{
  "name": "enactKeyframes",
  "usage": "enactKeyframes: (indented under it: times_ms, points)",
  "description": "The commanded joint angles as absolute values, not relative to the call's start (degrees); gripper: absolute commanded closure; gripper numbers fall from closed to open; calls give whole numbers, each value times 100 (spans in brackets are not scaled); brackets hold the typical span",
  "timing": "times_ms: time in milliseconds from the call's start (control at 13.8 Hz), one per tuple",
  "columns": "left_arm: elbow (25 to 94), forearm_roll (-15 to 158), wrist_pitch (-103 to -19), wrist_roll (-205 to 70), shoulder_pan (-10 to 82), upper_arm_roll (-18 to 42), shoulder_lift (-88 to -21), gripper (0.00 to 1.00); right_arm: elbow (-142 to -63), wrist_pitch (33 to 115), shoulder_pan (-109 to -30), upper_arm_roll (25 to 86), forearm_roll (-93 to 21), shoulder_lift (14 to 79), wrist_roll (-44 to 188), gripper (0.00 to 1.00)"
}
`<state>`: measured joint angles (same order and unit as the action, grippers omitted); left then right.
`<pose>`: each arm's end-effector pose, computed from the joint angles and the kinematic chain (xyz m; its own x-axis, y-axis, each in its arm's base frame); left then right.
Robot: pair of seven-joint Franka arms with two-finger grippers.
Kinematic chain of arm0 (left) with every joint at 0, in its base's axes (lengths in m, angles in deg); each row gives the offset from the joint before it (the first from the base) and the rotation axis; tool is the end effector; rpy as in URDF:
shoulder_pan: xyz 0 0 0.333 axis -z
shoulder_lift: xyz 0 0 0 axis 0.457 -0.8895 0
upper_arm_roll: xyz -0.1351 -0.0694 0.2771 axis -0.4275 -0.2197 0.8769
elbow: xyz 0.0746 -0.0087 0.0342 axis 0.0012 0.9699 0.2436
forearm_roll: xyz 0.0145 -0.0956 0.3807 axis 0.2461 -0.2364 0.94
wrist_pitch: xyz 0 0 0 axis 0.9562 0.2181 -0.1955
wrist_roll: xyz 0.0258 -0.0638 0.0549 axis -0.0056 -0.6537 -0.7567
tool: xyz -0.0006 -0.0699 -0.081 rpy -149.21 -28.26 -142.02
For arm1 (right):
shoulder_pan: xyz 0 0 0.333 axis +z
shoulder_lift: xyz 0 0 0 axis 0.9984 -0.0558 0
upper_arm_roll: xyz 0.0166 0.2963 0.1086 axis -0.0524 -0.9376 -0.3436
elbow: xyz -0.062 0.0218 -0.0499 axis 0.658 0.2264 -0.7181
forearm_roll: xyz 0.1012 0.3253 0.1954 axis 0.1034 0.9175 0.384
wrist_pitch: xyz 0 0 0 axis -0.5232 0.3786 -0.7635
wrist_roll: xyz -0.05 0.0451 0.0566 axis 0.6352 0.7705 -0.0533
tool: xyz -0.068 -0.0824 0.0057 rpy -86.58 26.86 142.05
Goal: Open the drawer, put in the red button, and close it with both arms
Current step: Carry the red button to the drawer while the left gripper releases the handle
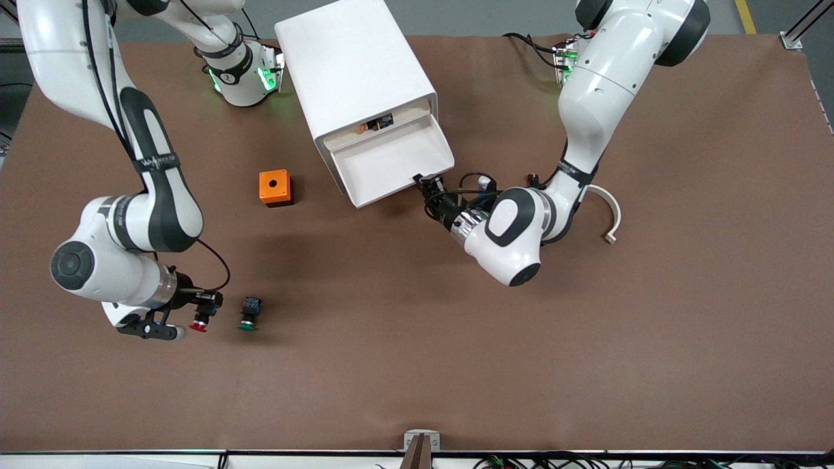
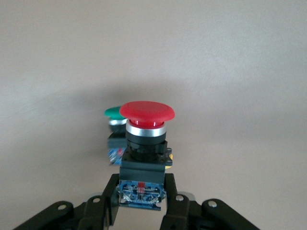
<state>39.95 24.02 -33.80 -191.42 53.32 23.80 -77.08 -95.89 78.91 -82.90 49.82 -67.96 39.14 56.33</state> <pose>0.5335 -0.4304 0.2206 -0.5666 0.8117 -0.1416 0.3753 0.1013 -0.9213 0.6813 0.0516 0.3133 0.9849 -0.1620 -0.0609 -0.1659 -0.9839 -0.0666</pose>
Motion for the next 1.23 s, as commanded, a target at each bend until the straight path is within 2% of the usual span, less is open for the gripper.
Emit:
enactKeyframes:
  times_ms: [0,145,218,290,363,944,1161]
  points:
    - [3884,2486,-3287,-18844,5224,2385,-7706,79,-9733,7359,-7961,4997,-6894,4361,4772,99]
    - [3893,2504,-3287,-18844,5216,2385,-7707,62,-9733,6919,-7723,4988,-6859,4537,4035,99]
    - [3885,2504,-3287,-18844,5216,2385,-7698,58,-9733,6734,-7600,4988,-6833,4634,3640,99]
    - [3884,2513,-3287,-18844,5198,2385,-7698,35,-9742,6584,-7451,4979,-6815,4722,3227,99]
    - [3867,2521,-3287,-18844,5163,2385,-7680,1,-9742,6479,-7284,4971,-6806,4783,2761,99]
    - [3340,3110,-3279,-18731,4584,2508,-7478,1,-10005,6337,-5659,4971,-6394,5267,-1080,98]
    - [3331,3372,-3279,-18379,4486,2517,-7382,1,-10303,6407,-5368,4971,-6183,5469,-1846,98]
